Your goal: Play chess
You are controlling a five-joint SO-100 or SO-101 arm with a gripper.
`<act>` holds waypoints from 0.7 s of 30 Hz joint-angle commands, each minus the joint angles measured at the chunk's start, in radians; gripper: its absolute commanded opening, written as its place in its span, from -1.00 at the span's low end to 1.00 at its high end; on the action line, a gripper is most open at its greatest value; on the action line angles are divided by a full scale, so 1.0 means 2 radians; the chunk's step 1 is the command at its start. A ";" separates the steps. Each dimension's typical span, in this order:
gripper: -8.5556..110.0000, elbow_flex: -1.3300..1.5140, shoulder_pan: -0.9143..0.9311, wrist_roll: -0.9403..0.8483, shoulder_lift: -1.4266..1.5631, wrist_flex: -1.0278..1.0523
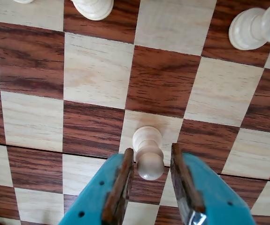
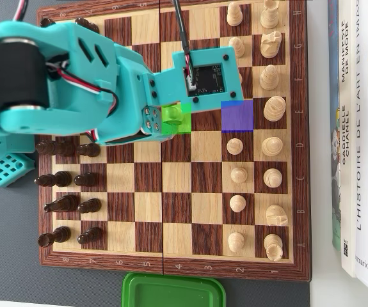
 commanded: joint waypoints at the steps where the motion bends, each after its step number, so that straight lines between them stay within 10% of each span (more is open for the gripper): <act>1: -0.63 -0.014 -0.001 -0.002 0.025 -0.001; 21: -0.63 -0.012 0.001 -0.001 0.178 0.000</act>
